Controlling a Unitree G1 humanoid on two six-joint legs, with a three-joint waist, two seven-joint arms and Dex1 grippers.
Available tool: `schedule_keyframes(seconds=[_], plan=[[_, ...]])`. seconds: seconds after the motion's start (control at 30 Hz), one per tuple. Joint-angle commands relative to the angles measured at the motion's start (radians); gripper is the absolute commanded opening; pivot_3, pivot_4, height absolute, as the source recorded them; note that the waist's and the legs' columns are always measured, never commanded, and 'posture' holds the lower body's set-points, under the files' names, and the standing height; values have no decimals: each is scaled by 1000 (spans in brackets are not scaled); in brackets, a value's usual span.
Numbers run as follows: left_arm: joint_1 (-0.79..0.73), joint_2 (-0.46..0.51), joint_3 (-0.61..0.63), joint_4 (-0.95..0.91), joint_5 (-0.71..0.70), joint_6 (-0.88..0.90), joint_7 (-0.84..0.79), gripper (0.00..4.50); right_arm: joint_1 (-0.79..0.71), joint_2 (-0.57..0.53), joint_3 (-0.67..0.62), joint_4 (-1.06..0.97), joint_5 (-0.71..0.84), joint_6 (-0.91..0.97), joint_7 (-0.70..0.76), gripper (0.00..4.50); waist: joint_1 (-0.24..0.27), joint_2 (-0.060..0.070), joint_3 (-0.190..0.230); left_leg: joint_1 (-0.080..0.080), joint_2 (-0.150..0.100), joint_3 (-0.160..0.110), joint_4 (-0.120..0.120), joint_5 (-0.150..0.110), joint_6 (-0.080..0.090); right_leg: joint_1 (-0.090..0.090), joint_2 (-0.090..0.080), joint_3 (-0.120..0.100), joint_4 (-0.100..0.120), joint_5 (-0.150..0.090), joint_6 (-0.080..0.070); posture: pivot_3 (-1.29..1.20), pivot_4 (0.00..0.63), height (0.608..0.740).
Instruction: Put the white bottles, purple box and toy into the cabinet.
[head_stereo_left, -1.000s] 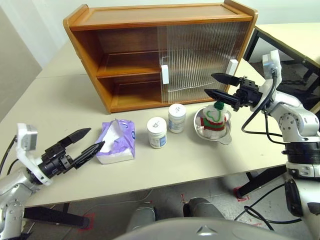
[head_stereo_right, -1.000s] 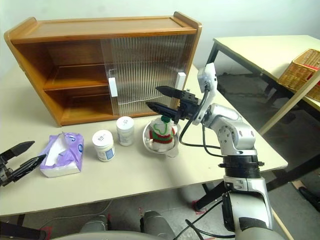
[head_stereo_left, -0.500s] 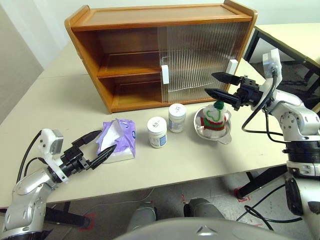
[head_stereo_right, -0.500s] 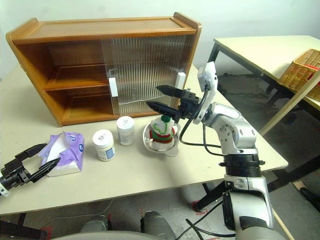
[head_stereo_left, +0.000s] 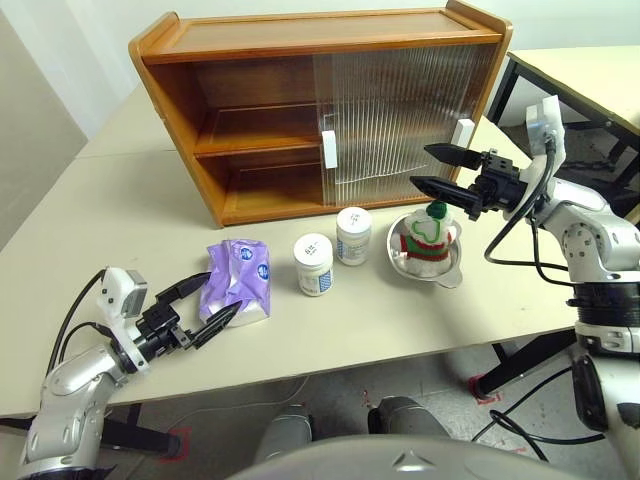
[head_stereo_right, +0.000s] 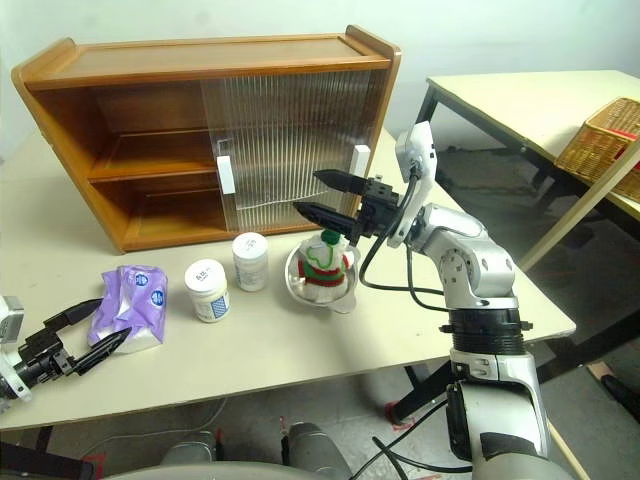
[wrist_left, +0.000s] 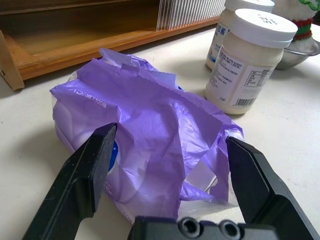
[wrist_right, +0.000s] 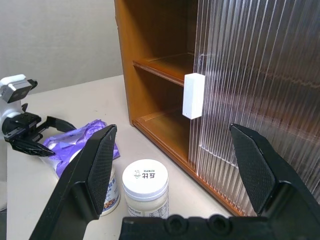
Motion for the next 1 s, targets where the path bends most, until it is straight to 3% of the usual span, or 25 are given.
schedule_keyframes(seconds=[0.03,0.8,1.0], plan=[[15,-2,-11,33,18,-3,6,4482,2,-5,-5,-15,3,5,-1,4500,-1,1,0,0,0,0,0,0,0,0,0,0,0,0,0,-79,0,740],[-64,-1,-5,227,3,-108,-35,4482,-9,3,-7,-11,0,-10,-7,4500,-2,2,-1,1,1,-1,-1,0,0,0,1,0,0,0,-1,-80,0,740],[-92,-2,-11,197,-10,-83,-40,2469,-17,5,-5,-4,-2,-14,-10,4500,-2,2,-1,0,0,-1,-1,0,0,0,1,0,0,1,-1,-79,0,740]])
